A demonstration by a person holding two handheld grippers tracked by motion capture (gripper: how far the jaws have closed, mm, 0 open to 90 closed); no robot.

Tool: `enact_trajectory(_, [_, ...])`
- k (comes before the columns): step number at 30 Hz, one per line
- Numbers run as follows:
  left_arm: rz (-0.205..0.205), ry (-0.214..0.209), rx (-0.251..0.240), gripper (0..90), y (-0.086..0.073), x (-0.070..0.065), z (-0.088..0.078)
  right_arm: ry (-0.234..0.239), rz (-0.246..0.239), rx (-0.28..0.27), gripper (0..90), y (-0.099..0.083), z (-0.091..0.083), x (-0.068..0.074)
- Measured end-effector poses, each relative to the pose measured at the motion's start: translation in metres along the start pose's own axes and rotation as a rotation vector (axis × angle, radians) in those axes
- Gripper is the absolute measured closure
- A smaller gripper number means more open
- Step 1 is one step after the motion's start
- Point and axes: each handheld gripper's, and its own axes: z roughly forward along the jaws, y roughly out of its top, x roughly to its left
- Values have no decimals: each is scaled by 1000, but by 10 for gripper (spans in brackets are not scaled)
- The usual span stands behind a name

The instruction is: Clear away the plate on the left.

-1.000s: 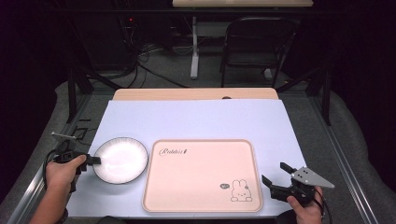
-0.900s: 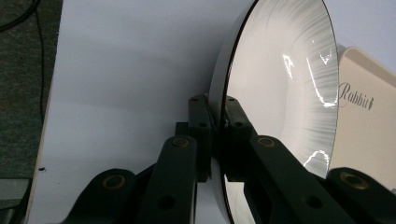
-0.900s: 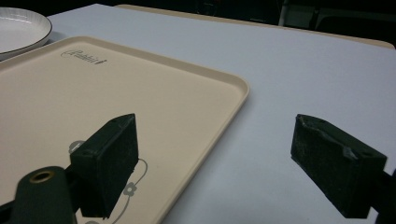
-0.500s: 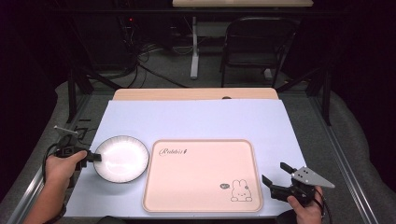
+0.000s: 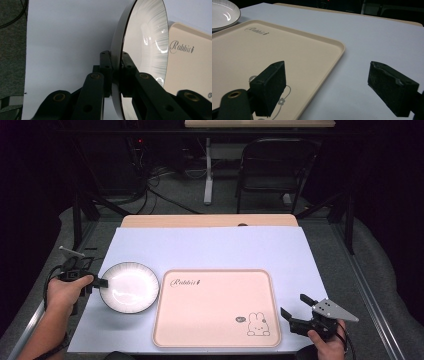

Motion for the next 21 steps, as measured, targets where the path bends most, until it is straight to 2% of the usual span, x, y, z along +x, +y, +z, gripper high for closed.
enact_trajectory(12, [27,22,-11,825,6,-13,-14,0,1,-1,143,0,0,0])
enact_trajectory(21, [42,35,-11,824,8,-20,-18,-1,0,-1,143,0,0,0])
